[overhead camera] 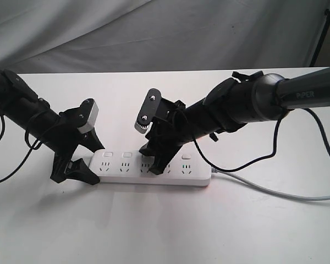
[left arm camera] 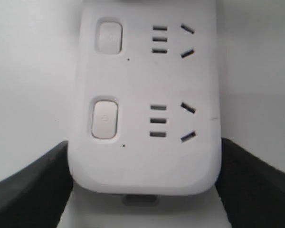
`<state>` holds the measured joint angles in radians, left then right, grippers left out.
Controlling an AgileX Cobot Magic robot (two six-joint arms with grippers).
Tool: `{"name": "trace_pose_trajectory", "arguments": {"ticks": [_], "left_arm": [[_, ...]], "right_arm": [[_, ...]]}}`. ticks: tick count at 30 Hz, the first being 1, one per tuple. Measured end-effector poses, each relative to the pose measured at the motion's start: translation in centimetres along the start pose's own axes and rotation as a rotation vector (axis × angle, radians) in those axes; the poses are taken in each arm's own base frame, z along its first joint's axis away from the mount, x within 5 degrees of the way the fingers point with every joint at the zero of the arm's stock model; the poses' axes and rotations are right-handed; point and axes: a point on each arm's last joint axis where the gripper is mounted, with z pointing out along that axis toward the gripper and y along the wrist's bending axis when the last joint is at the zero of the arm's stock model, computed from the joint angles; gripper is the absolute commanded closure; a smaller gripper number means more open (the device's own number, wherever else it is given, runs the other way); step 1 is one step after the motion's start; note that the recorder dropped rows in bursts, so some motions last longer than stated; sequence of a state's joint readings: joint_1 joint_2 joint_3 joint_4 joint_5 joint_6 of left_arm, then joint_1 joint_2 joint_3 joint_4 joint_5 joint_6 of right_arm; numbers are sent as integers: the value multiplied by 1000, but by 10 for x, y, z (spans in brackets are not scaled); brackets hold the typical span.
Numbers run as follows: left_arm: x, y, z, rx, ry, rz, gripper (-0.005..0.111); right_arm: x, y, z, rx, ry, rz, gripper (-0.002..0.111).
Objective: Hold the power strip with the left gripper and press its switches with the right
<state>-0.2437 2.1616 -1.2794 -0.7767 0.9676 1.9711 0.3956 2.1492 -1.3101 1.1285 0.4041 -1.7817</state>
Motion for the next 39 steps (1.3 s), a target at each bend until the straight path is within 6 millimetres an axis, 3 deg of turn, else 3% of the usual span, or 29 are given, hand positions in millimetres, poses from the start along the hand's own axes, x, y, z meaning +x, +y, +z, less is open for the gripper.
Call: {"name": "trace_pose_trajectory", "arguments": {"ticks": [25,39], "left_arm": [[0,0,0,0,0,0,50],[0,0,0,0,0,0,50]], "right_arm": [[5,-3,4,-12,0,28,69],[-19,-9,-33,39,-49,-50,69]]}}
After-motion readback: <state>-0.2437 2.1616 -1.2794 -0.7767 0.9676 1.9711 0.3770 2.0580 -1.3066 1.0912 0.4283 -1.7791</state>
